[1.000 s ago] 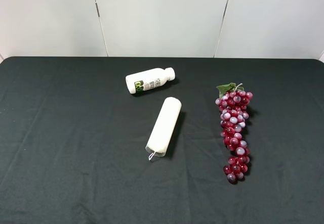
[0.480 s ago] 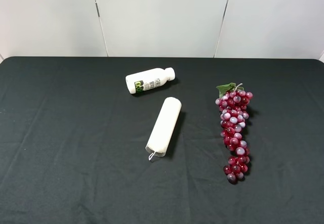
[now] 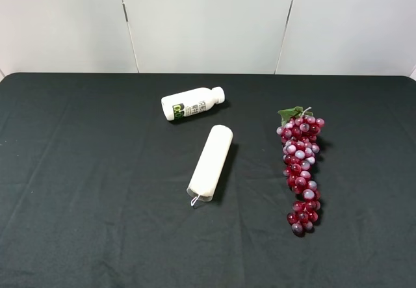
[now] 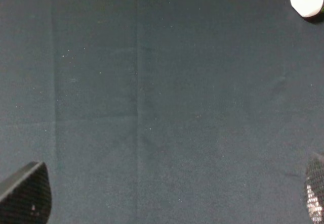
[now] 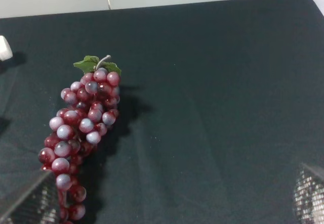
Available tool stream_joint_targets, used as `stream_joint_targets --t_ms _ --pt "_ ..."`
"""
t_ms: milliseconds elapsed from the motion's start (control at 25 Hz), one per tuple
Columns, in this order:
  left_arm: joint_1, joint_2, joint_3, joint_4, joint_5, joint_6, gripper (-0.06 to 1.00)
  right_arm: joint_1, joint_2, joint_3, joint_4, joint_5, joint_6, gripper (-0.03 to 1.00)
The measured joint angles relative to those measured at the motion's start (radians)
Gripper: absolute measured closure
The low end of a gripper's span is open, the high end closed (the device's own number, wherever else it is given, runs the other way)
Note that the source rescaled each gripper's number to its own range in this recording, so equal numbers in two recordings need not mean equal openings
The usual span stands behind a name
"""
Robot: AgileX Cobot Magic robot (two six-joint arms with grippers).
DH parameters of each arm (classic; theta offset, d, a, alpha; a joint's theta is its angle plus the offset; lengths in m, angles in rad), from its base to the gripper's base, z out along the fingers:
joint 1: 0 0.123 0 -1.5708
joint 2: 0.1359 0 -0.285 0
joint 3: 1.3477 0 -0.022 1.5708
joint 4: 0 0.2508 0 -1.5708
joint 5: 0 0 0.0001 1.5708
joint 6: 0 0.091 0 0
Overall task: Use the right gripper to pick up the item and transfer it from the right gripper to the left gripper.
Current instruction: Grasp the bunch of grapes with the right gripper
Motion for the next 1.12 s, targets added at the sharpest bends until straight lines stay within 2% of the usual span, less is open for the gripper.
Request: stream_joint_targets --t_ms 280,760,920,1120 --pt "0.0 0.0 0.0 0.0 0.0 0.0 -0.06 0.0 0.08 -0.054 0.0 0.018 0.0 -0.03" --pt "0.0 0.0 0.0 0.0 0.0 0.0 -0.06 0.01 0.64 -0.366 -0.001 0.017 -0.033 -0.03" --pt "0.0 0.0 0.0 0.0 0.0 0.0 -0.06 0.111 0.773 -0.432 -0.001 0.032 -0.034 -0.03" --pt "0.0 0.0 0.0 0.0 0.0 0.0 -0.06 0.271 0.933 -0.443 0.0 0.114 0.038 -0.03"
